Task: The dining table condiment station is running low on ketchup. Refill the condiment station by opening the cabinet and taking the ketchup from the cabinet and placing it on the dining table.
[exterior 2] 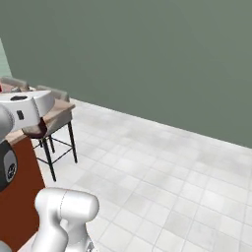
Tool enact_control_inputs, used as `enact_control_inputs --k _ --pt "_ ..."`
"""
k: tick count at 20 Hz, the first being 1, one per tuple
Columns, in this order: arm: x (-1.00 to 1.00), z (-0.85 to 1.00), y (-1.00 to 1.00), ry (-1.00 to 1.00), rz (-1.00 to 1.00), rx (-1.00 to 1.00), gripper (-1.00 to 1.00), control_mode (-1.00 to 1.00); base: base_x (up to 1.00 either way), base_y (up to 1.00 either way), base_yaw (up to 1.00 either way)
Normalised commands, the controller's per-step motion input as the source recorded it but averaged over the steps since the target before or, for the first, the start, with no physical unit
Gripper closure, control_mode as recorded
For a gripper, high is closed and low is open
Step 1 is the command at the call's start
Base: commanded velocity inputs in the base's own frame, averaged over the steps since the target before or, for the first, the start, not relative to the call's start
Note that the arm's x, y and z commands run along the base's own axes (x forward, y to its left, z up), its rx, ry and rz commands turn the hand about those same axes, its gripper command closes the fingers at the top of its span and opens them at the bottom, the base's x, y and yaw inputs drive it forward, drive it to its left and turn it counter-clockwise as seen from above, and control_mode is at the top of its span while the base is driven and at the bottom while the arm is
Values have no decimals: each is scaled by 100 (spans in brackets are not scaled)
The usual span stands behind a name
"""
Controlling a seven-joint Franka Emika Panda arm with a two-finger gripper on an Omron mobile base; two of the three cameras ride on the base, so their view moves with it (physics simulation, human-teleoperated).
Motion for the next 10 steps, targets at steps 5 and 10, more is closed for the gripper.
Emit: enact_control_inputs --k 5,10 --pt "0 0 0 0 0 0 100 100 12 -78 16" --pt "0 0 0 0 0 0 100 100 75 -80 33"
